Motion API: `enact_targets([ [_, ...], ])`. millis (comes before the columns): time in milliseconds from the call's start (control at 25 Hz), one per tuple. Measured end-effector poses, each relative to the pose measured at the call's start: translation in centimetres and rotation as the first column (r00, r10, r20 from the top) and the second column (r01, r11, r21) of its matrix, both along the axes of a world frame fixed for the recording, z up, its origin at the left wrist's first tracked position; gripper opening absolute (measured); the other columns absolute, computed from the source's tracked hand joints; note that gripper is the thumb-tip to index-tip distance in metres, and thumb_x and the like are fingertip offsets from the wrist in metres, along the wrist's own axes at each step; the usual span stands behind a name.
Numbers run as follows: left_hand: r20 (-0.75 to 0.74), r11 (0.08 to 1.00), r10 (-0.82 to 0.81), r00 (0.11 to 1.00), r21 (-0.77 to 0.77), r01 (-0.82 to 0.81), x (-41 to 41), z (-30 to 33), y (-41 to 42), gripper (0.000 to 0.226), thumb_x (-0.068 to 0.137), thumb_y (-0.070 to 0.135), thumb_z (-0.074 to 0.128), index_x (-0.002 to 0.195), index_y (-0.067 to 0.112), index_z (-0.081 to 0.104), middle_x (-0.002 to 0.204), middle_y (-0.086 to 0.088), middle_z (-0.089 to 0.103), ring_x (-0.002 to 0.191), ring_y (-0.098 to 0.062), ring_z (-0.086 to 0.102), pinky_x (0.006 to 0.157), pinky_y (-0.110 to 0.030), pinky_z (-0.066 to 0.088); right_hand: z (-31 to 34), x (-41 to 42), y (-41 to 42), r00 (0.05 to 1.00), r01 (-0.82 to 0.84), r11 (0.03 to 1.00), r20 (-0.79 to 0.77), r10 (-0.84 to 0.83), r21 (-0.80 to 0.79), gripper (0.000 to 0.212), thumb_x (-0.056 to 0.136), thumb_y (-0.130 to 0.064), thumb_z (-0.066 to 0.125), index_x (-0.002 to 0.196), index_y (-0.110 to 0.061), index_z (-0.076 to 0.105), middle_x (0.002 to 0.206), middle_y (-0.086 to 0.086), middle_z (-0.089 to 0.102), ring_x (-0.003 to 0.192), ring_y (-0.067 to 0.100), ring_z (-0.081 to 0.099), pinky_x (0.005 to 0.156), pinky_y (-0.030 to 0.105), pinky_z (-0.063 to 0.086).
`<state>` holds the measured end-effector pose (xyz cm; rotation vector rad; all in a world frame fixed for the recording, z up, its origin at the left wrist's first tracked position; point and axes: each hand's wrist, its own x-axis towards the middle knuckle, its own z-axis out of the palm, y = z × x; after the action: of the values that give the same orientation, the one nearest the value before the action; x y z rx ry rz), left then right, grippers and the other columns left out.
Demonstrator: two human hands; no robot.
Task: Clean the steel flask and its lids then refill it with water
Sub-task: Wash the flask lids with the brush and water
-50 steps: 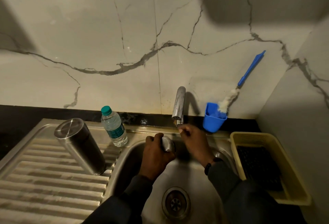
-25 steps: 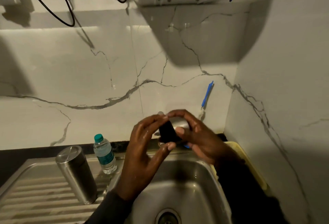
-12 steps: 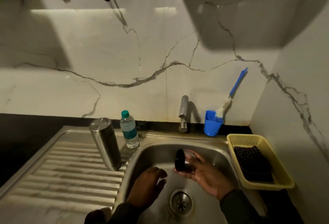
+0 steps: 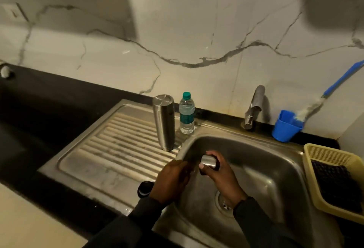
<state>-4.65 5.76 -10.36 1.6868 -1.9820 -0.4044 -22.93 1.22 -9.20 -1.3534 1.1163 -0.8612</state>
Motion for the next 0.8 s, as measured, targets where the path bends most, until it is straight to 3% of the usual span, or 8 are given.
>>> enact_targets([
  [120, -0.052, 0.987, 0.035, 0.998, -0.154, -0.042, 2.9, -0.1, 2.2, 0.036, 0.093, 0.050, 0.057, 0.115, 0.023, 0.064, 0.110, 0.005, 0.064, 0.102, -0.012, 0.058, 0.087, -0.028, 0.045, 0.4, 3.3, 0.2, 0.993, -0.118, 0.993, -0.009, 0.118, 0.007, 0.054, 0.082, 0.003, 0.068, 0.125, -0.024, 0.049, 0.118, -0.002, 0.061, 0.106, 0.012, 0.061, 0.092, 0.023, 0.051],
  [240, -0.085, 0.968, 0.127, 0.988, -0.209, -0.142, 5.7, 0.1, 4.5, 0.072, 0.079, 0.071, 0.063, 0.127, 0.017, 0.058, 0.124, 0.007, 0.055, 0.113, -0.006, 0.045, 0.095, -0.021, 0.037, 1.1, 6.8, 0.7, 0.975, -0.208, 0.976, -0.090, 0.203, -0.060, 0.061, 0.079, 0.003, 0.071, 0.130, -0.017, 0.043, 0.121, 0.000, 0.059, 0.107, 0.008, 0.059, 0.084, 0.008, 0.047],
  [360, -0.065, 0.970, 0.233, 0.970, -0.050, -0.236, 8.6, -1.5, 6.4, 0.112, 0.057, 0.094, 0.054, 0.135, 0.014, 0.052, 0.131, 0.006, 0.046, 0.119, -0.009, 0.036, 0.098, -0.026, 0.032, 1.5, 9.6, 0.8, 0.938, -0.273, 0.946, -0.265, 0.222, -0.174, 0.066, 0.076, -0.005, 0.078, 0.128, -0.015, 0.040, 0.121, 0.000, 0.054, 0.108, 0.012, 0.056, 0.085, 0.006, 0.044],
  [440, -0.017, 0.964, 0.245, 0.969, 0.109, -0.242, 10.1, -2.7, 7.3, 0.127, 0.046, 0.101, 0.047, 0.139, 0.016, 0.049, 0.135, 0.002, 0.047, 0.122, -0.018, 0.039, 0.099, -0.031, 0.032, 1.3, 10.9, 0.8, 0.901, -0.323, 0.913, -0.376, 0.217, -0.249, 0.068, 0.075, -0.004, 0.077, 0.132, -0.016, 0.041, 0.130, 0.005, 0.046, 0.117, 0.018, 0.052, 0.098, 0.021, 0.045],
  [520, 0.001, 0.961, 0.217, 0.976, 0.177, -0.213, 10.6, -3.6, 7.7, 0.122, 0.047, 0.101, 0.047, 0.136, 0.019, 0.051, 0.132, 0.003, 0.051, 0.118, -0.020, 0.045, 0.098, -0.031, 0.035, 0.6, 12.0, 0.8, 0.853, -0.369, 0.880, -0.485, 0.193, -0.298, 0.070, 0.075, -0.004, 0.077, 0.134, -0.018, 0.041, 0.138, 0.006, 0.038, 0.124, 0.023, 0.049, 0.105, 0.033, 0.044],
  [600, -0.054, 0.960, 0.230, 0.972, 0.174, -0.218, 10.6, -4.1, 7.9, 0.096, 0.058, 0.088, 0.057, 0.129, 0.022, 0.056, 0.124, 0.006, 0.055, 0.113, -0.019, 0.051, 0.097, -0.032, 0.042, -0.2, 12.7, 0.8, 0.788, -0.430, 0.841, -0.590, 0.173, -0.327, 0.071, 0.076, -0.007, 0.077, 0.134, -0.021, 0.040, 0.141, 0.005, 0.035, 0.127, 0.025, 0.047, 0.105, 0.038, 0.043],
  [680, -0.138, 0.963, 0.244, 0.960, 0.149, -0.224, 10.7, -4.0, 8.1, 0.072, 0.068, 0.072, 0.060, 0.122, 0.025, 0.059, 0.119, 0.009, 0.056, 0.109, -0.016, 0.055, 0.094, -0.032, 0.047, -1.1, 13.2, 0.9, 0.751, -0.470, 0.818, -0.637, 0.172, -0.333, 0.071, 0.077, -0.010, 0.077, 0.136, -0.022, 0.039, 0.142, 0.004, 0.036, 0.129, 0.026, 0.046, 0.106, 0.040, 0.043],
  [800, -0.236, 0.965, 0.252, 0.939, 0.140, -0.224, 10.8, -3.5, 8.6, 0.056, 0.071, 0.066, 0.062, 0.115, 0.031, 0.058, 0.116, 0.014, 0.055, 0.105, -0.008, 0.057, 0.091, -0.029, 0.051, -1.8, 13.7, 1.1, 0.732, -0.479, 0.807, -0.665, 0.149, -0.346, 0.071, 0.078, -0.012, 0.076, 0.137, -0.020, 0.038, 0.142, 0.005, 0.036, 0.129, 0.025, 0.044, 0.108, 0.035, 0.040],
])
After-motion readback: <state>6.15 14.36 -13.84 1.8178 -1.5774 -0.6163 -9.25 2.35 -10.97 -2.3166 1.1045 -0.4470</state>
